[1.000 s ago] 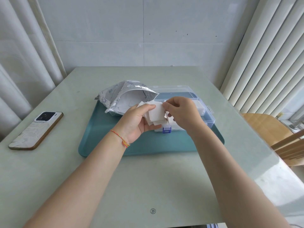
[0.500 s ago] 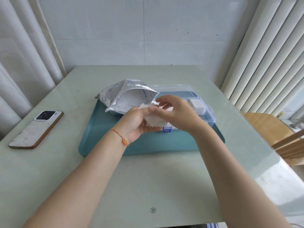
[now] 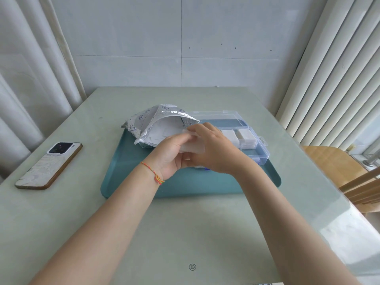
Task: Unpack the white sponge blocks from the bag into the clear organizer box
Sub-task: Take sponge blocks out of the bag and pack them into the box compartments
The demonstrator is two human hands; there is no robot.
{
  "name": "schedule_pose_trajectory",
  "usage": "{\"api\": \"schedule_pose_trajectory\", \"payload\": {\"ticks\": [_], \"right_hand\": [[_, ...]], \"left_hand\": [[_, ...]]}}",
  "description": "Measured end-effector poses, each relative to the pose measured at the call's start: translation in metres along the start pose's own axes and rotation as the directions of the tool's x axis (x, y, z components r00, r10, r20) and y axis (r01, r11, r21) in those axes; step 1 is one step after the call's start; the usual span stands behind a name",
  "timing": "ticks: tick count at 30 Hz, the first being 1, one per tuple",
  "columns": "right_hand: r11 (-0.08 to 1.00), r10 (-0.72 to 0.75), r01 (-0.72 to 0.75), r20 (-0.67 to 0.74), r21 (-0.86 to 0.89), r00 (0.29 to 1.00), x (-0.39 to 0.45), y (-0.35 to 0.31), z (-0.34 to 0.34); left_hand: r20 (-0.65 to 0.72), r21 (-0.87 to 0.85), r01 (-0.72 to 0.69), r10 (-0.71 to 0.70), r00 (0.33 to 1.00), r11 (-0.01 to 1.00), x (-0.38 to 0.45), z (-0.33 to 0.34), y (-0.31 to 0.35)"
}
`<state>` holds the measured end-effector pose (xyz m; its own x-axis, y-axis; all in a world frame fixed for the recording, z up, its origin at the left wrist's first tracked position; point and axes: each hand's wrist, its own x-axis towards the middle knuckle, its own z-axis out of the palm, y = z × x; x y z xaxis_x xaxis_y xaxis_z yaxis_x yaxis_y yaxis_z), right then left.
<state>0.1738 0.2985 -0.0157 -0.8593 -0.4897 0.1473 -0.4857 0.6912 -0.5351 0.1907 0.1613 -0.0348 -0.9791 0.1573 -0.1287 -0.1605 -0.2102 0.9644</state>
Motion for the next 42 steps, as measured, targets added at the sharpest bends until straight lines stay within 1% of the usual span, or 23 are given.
{"api": "schedule_pose_trajectory", "payload": {"ticks": [4,6,8,10,13,14,15,17,19,21,23,26,29,30,32,34,36,39,42], "right_hand": [[1.0,-0.018,0.017,-0.033,-0.026,0.999,0.003,-0.005,-0.001],[0.999,-0.009,0.008,-0.028,-0.046,1.0,0.004,-0.008,-0.004],[0.999,0.02,-0.021,-0.013,-0.038,1.0,0.005,-0.009,-0.008],[0.998,0.058,-0.06,-0.044,-0.024,0.997,0.006,-0.009,-0.01],[0.991,0.136,-0.136,-0.079,0.006,0.988,0.008,-0.013,-0.01],[0.989,0.146,-0.143,-0.09,0.03,0.985,0.007,-0.016,-0.009],[0.987,0.15,-0.145,-0.097,0.065,0.984,0.008,-0.018,-0.006],[0.985,0.132,-0.123,-0.075,0.118,0.988,0.008,-0.023,-0.005],[0.995,0.058,-0.059,0.006,0.083,0.998,0.005,-0.026,-0.006],[0.996,0.004,-0.008,0.04,0.087,0.999,0.001,-0.023,-0.01],[0.995,-0.035,0.034,0.015,0.098,0.999,-0.002,-0.014,-0.016],[0.999,-0.034,0.035,-0.027,0.017,0.999,-0.002,0.001,-0.022],[0.999,-0.039,0.039,-0.007,-0.018,0.999,0.0,0.005,-0.021],[0.999,-0.05,0.051,0.005,-0.02,0.999,0.0,0.005,-0.019],[0.998,-0.055,0.054,0.024,0.018,0.998,0.001,0.007,-0.015],[0.997,-0.041,0.039,0.031,0.064,0.999,0.002,0.007,-0.014],[0.995,-0.044,0.041,0.026,0.093,0.999,0.002,0.007,-0.016],[0.992,-0.083,0.081,0.015,0.094,0.996,0.003,0.005,-0.02],[0.989,-0.116,0.113,0.029,0.096,0.993,0.006,0.001,-0.021]], "left_hand": [[0.061,0.038,0.015,-0.017,0.998,0.999,-0.001,-0.002,0.003],[0.076,0.025,0.023,-0.025,0.997,0.999,-0.003,-0.003,0.005],[0.09,-0.039,0.027,-0.023,0.996,0.999,-0.004,-0.005,0.007],[0.111,-0.084,0.026,-0.017,0.994,0.996,-0.005,-0.009,0.007],[0.107,-0.042,0.018,-0.013,0.994,0.999,-0.006,-0.005,0.004],[0.094,-0.052,0.013,-0.008,0.996,0.999,-0.005,-0.001,0.002],[0.077,-0.079,0.001,0.005,0.997,0.997,-0.003,0.002,0.0],[0.024,-0.191,-0.008,0.012,1.0,0.982,0.002,0.007,0.001],[-0.053,-0.315,0.011,-0.029,0.998,0.949,0.007,0.007,0.004],[-0.091,-0.414,0.034,-0.078,0.993,0.91,0.01,0.004,0.01],[-0.112,-0.493,0.022,-0.089,0.99,0.869,0.012,0.0,0.014],[-0.13,-0.537,0.01,-0.094,0.987,0.843,0.015,-0.005,0.016],[-0.114,-0.531,0.048,-0.127,0.985,0.846,0.018,-0.004,0.018],[-0.084,-0.521,0.077,-0.14,0.987,0.85,0.017,-0.002,0.019],[0.022,-0.438,0.14,-0.145,0.989,0.888,0.014,0.002,0.022],[0.136,-0.313,0.169,-0.132,0.982,0.935,0.013,0.003,0.022],[0.186,-0.252,0.166,-0.121,0.975,0.953,0.016,0.003,0.021],[0.159,-0.273,0.171,-0.131,0.979,0.947,0.019,0.002,0.02],[0.145,-0.277,0.132,-0.094,0.985,0.952,0.024,0.004,0.02]]}}
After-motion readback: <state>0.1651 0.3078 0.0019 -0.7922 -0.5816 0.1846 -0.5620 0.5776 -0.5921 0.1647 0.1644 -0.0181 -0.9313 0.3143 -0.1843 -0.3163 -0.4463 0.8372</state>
